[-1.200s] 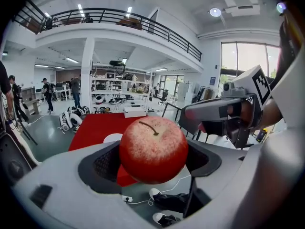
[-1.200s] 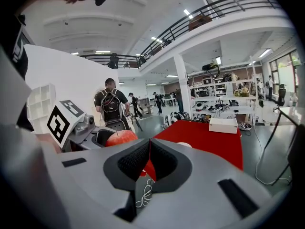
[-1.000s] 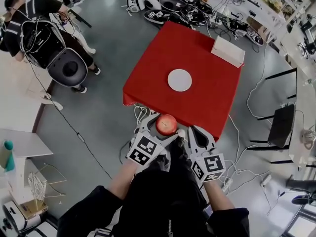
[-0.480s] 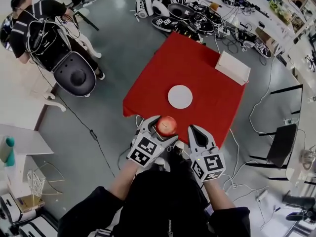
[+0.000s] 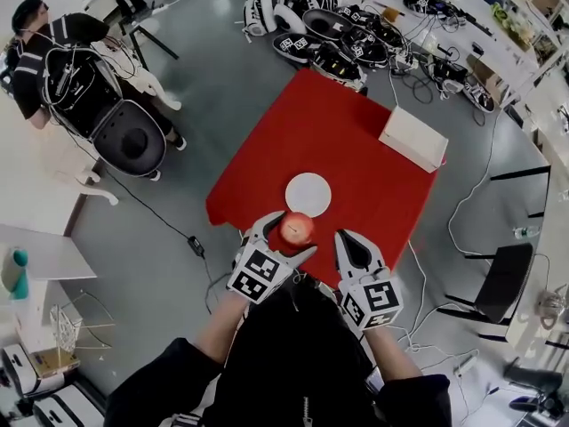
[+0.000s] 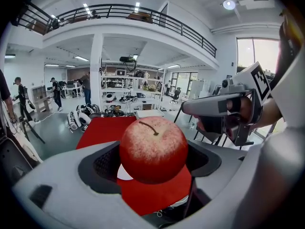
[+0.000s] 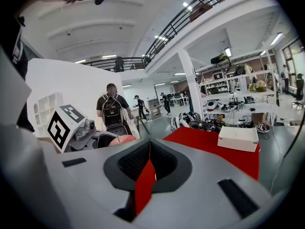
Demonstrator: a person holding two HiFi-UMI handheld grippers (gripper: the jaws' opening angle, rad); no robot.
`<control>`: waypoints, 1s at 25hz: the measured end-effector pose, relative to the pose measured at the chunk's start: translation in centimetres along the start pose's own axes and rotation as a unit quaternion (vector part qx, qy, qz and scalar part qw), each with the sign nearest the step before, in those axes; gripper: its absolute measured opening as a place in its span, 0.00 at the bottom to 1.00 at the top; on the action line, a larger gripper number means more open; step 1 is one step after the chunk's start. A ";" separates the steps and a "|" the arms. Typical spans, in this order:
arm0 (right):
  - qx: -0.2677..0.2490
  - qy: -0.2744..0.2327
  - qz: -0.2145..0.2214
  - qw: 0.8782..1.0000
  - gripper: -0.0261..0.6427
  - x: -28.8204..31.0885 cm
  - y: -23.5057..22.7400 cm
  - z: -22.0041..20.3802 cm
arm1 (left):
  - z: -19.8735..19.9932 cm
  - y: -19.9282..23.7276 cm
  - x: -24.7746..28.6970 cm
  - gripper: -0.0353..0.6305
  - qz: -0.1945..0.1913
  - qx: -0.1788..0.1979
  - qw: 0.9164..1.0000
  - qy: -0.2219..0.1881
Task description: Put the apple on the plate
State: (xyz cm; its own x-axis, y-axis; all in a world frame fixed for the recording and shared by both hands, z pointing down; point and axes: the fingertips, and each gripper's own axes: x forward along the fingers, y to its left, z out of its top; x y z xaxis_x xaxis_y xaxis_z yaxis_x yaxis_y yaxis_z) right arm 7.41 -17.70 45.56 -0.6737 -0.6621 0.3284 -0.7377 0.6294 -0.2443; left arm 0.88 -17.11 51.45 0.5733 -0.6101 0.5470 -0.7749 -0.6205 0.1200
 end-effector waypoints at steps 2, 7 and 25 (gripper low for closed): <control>0.003 0.005 0.000 1.000 0.06 0.2 -1.2 -0.1 | 0.1 0.2 1.0 0.67 0.002 -0.004 1.000 0.006; 0.010 0.016 0.004 1.000 0.06 1.2 -3.1 -0.3 | 0.3 0.8 2.9 0.67 -0.001 -0.005 1.000 0.020; 0.019 0.021 -0.021 0.999 0.06 4.1 -3.4 0.0 | 0.2 4.6 4.6 0.67 -0.022 0.013 0.999 0.025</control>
State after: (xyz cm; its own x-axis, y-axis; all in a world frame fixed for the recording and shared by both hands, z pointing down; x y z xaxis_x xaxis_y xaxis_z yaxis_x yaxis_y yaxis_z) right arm 7.16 -22.50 47.77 -0.6403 -0.6698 0.3761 -0.7670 0.5847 -0.2644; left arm 0.03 -22.85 54.41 0.5915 -0.5569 0.5830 -0.7422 -0.6586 0.1240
